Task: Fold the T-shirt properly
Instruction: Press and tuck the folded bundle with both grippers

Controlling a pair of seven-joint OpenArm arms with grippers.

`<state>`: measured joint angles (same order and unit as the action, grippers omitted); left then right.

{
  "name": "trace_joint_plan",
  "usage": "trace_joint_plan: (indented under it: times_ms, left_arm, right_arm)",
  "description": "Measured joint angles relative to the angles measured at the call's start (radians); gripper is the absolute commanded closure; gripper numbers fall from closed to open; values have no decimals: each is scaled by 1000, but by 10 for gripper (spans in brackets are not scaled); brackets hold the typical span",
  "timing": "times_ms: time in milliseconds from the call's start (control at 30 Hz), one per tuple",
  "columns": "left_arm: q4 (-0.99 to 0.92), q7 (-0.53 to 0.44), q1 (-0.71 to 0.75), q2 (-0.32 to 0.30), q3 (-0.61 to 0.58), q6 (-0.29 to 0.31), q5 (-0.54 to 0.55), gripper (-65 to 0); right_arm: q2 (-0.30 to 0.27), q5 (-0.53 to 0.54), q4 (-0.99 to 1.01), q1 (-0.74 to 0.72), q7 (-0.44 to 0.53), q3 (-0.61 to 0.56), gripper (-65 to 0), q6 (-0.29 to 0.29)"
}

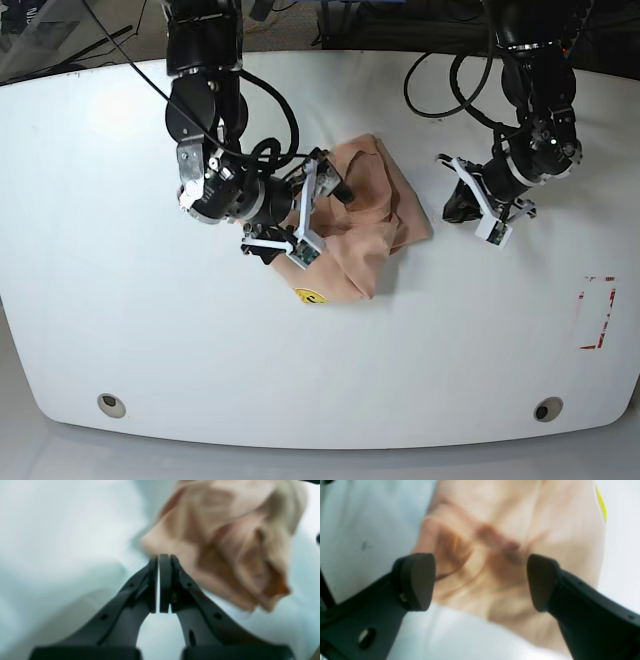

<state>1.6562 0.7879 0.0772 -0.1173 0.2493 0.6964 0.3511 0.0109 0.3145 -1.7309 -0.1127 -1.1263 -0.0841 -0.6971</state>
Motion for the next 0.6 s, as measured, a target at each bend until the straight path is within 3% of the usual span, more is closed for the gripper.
trace_joint_plan:
  times_ms: [133, 233, 433, 600]
  left_arm:
    - [20, -3, 22, -3, 19, 0, 1, 0]
    - [29, -3, 32, -21, 29, 1, 4, 0]
    - [30, -2, 66, -46, 34, 0, 4, 0]
    - [39, -3, 88, -42, 50, 0, 0, 0]
  right_arm:
    - [7, 8, 134, -56, 61, -3, -544, 0]
    - [17, -2, 233, -96, 47, -36, -544, 3]
    - [140, 8, 269, -136, 64, -161, -544, 4]
    - [145, 69, 356, -208, 179, -246, -544, -2]
